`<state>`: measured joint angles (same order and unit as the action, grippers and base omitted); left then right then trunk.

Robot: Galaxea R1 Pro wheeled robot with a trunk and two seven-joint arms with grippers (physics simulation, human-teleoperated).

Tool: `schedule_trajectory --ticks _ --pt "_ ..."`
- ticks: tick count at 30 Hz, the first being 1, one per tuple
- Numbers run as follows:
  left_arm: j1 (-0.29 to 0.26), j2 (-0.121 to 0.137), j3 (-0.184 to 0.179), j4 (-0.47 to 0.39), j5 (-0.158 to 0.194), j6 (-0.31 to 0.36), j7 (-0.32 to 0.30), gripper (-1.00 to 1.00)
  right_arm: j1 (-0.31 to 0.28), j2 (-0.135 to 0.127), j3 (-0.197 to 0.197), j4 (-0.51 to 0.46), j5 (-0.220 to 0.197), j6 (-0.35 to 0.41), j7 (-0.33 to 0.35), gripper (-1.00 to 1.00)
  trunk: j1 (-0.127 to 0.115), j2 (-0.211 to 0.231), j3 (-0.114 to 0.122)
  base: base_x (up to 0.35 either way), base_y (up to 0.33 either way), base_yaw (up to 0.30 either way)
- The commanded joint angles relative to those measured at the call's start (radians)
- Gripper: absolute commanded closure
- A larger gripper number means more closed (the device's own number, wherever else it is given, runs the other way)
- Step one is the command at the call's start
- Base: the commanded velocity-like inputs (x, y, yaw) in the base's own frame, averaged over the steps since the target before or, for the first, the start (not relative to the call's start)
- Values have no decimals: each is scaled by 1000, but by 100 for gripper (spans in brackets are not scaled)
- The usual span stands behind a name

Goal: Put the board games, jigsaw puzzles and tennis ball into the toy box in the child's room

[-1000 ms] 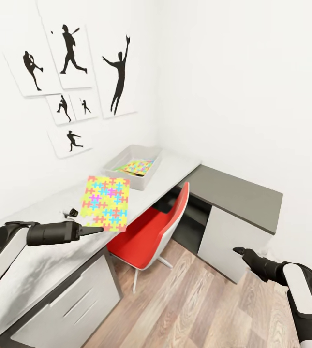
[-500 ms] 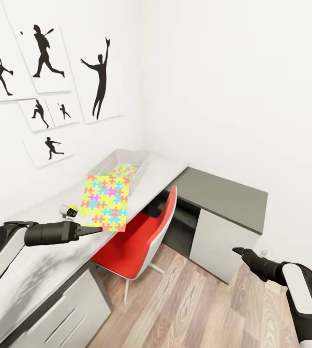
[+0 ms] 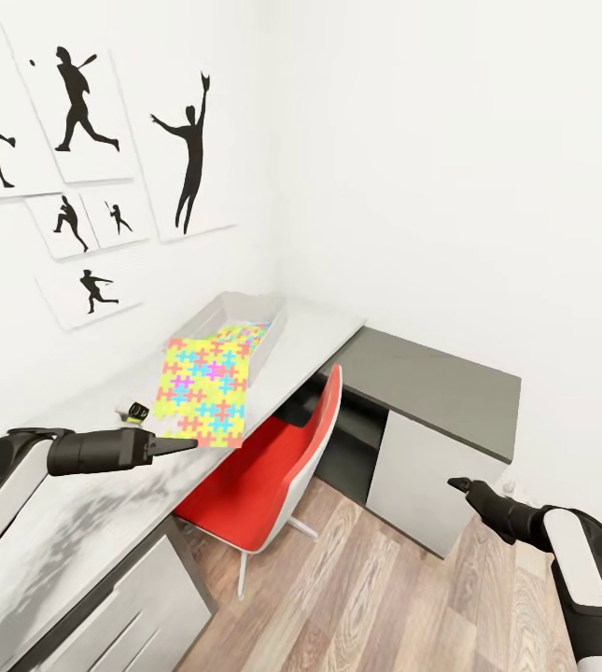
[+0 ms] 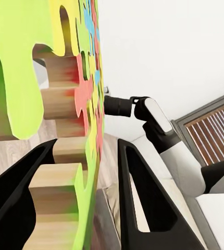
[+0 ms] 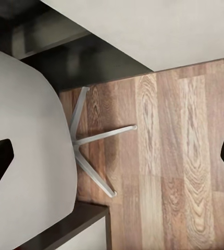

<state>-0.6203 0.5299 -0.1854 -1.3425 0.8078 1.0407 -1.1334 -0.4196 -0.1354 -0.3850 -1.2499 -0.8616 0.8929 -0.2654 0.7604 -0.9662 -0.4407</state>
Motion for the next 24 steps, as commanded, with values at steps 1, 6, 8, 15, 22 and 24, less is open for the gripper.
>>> schedule_trajectory --ticks 1,6,8,15,22,24 --pt "-1 1 -1 0 2 4 -2 100 -1 0 -1 -1 -10 3 -9 -100 0 -1 -1 2 0 0" --pt "-1 1 -2 0 2 4 -2 100 -1 0 -3 -3 -10 2 -9 -100 0 -1 -1 0 0 0" --pt "-1 1 -1 0 2 4 -2 100 -1 0 -2 -3 -10 2 -10 -100 0 -1 -1 0 0 0" --pt "-1 1 0 0 2 4 -2 100 -1 2 -2 -3 -10 1 -9 -100 0 -1 -1 107 -23 0" --pt "-1 1 0 0 2 4 -2 100 -1 2 -2 -3 -10 1 -9 -100 0 -1 -1 104 -5 1" --pt "-1 1 -1 1 2 4 -2 100 -1 3 -2 -3 -10 1 -9 -100 0 -1 0 248 0 73"
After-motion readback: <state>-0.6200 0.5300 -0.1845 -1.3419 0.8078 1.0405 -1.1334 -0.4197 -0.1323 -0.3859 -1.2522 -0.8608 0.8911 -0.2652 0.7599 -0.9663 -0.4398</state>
